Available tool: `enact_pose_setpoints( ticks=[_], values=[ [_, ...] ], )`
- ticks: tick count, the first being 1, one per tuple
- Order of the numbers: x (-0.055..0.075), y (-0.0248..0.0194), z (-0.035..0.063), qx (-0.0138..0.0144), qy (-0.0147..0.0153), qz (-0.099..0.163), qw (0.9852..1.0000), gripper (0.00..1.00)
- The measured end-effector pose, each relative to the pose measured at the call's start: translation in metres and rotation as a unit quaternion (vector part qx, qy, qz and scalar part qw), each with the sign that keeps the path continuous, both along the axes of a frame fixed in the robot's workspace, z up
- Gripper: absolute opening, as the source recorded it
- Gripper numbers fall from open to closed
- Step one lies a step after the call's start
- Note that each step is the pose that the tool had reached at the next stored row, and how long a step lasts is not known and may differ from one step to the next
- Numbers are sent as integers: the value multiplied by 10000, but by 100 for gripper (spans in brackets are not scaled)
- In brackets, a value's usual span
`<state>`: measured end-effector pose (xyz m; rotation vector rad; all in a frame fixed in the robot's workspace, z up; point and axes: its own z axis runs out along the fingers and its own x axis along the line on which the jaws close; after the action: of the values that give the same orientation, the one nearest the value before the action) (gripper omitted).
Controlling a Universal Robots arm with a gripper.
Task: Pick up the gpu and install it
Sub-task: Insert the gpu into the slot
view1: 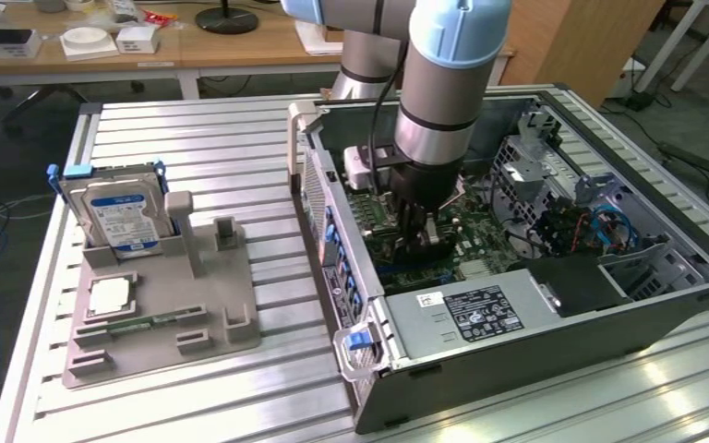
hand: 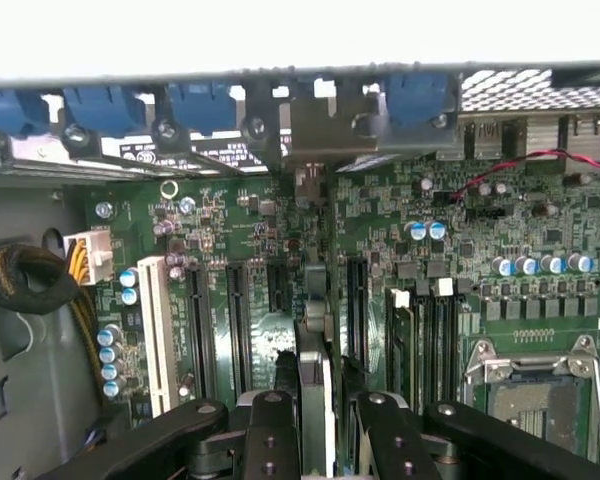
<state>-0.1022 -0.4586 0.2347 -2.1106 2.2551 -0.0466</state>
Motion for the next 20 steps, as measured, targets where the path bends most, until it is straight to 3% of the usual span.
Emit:
enact_pose_setpoints(
  ticks=[2,3,5,6,7,9,13,15,20],
  values=[
    [1,-2,-7,-2,-5,3,10000,27],
    [-3,0,-7,7,7,2,10000,27],
    [-6,-1,-7,-4,-10,-7,10000,27],
    [-9,1,-7,6,7,-4,10000,27],
    [-7,0,-7,-2,-5,-6,10000,27],
    [-9,1,-7,5,5,-5,10000,27],
    [-8,0,-6,1,-6,-5,10000,27],
    [-17,4,-6,22,5,-9,10000,28],
    [-12,2,62,11,5,-4,10000,34]
  ],
)
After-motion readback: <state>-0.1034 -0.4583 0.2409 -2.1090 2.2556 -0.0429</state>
